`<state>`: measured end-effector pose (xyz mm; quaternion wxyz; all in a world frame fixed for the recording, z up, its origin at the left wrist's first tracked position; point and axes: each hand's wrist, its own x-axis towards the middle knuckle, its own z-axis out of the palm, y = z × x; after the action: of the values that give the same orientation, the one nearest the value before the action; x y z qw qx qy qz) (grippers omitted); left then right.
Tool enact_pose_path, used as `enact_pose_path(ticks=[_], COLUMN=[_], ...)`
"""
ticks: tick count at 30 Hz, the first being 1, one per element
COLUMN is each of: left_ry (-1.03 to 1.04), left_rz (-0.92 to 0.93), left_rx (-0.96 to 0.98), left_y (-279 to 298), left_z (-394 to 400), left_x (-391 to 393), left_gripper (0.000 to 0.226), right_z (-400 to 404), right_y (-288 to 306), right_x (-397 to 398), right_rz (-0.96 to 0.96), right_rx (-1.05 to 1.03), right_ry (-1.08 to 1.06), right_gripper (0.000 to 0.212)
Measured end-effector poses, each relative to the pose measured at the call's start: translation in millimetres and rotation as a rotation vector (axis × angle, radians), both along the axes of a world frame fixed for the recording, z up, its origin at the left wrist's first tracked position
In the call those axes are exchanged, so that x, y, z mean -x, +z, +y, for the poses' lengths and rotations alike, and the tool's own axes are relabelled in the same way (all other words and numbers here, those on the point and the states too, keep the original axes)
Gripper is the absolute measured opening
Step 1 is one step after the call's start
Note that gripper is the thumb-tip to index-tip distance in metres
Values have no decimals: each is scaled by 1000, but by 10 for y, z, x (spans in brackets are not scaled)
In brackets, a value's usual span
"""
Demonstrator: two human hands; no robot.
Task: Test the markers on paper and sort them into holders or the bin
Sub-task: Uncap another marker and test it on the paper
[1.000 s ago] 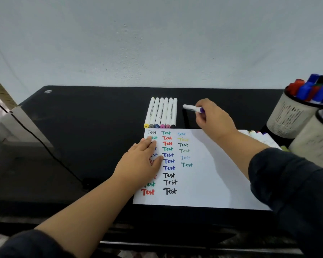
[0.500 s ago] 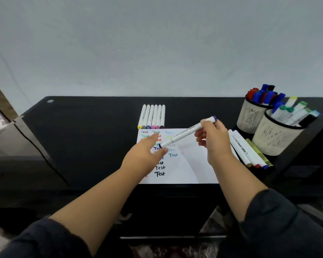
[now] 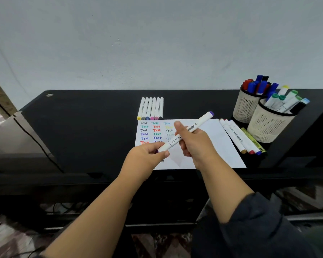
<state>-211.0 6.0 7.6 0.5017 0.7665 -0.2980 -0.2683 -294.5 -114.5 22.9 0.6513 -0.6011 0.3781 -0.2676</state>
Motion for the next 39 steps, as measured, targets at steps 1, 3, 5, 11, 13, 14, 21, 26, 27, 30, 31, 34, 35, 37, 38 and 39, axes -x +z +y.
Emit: enact_pose_path(ticks=[1, 3, 5, 11, 13, 14, 21, 26, 27, 30, 31, 34, 35, 37, 38, 39], left_ry=[-10, -39, -80, -136, -137, -143, -134, -95, -111, -181, -200, -151, -115, -50, -18, 15], left_rz=[4, 54, 139, 241, 271, 281, 316, 144, 188, 341, 372, 364, 315, 195, 152, 118], left_rx=[-10, -18, -8, 4, -6, -11, -26, -31, -29, -23, -18, 3, 0, -16, -22, -29], left_y=[2, 1, -4, -6, 5, 8, -7, 2, -1, -8, -20, -34, -36, -41, -43, -55], left_z=[7, 38, 66, 48, 42, 38, 34, 8, 11, 63, 88, 161, 158, 147, 138, 130], left_x=[-2, -29, -62, -110, -128, -137, -154, -135, -141, -186, -211, -274, -290, -285, -275, -272], left_gripper=[21, 17, 9, 13, 13, 12, 12, 13, 13, 15, 17, 17, 16, 15, 14, 14], right_z=[20, 37, 46, 65, 51, 47, 60, 32, 24, -47, -108, -227, -228, -211, -209, -212], right_y=[-5, -13, -24, -73, -98, -101, -142, -180, -180, -176, -177, -195, -214, -245, -254, -258], right_x=[-8, -21, -34, -86, -101, -100, -135, -177, -176, -148, -131, -87, -86, -101, -104, -98], right_rz=[9, 23, 17, 10, 0, -20, -82, -72, -91, -222, -280, -286, -273, -240, -218, -191], right_rx=[-1, 0, 0, 5, 1, -6, 21, -12, -13, -75, -122, -125, -117, -118, -110, -96], right_ry=[5, 5, -5, -10, -5, 0, -14, -79, -45, -50, -97, -158, -161, -163, -159, -144], right_gripper=[31, 27, 26, 29, 30, 31, 33, 30, 32, 36, 36, 35, 35, 34, 32, 30])
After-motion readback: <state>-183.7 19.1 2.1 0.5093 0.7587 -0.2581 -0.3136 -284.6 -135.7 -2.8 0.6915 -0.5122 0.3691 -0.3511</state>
